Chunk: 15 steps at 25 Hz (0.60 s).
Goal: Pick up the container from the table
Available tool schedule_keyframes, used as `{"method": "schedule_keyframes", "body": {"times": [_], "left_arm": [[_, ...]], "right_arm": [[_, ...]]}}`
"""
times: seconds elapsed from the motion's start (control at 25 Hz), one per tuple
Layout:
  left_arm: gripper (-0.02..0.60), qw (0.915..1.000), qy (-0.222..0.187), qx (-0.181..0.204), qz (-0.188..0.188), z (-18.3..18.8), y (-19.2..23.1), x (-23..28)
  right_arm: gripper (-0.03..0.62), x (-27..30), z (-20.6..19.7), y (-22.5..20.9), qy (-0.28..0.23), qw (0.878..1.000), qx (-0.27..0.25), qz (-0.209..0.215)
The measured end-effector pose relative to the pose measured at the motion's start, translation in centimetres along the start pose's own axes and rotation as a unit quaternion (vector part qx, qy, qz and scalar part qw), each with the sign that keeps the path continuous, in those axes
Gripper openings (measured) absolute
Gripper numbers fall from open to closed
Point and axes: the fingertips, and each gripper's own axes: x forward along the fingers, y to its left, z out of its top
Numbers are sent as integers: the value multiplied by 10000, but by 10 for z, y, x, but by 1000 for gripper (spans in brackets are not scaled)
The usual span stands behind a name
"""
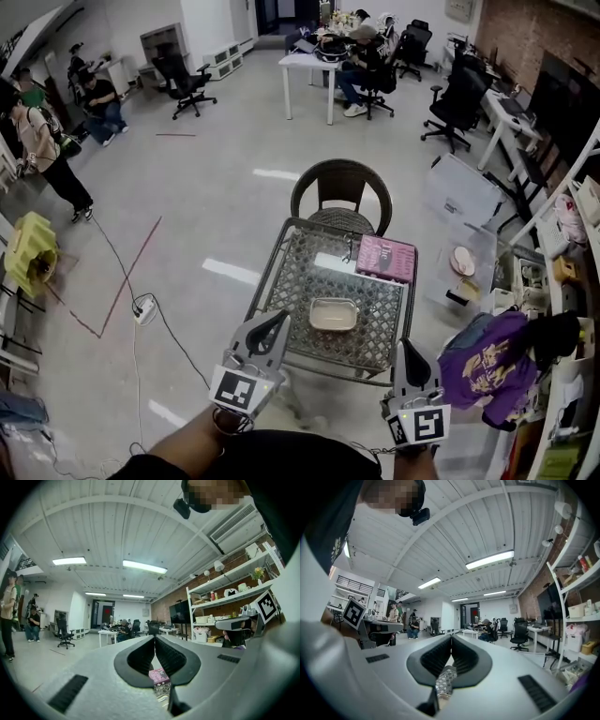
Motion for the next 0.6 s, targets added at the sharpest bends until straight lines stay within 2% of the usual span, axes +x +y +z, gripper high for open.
{"method": "schedule_keyframes", "body": {"times": [0.24, 0.6], "left_arm": [[14, 9999, 61, -47, -66, -6, 23, 17], [14, 9995, 154, -67, -249, -15, 54, 54]], "right_arm": [[11, 28, 0, 1, -100, 9999, 63, -2], [11, 73, -12, -4, 67, 9998, 106, -182]]}}
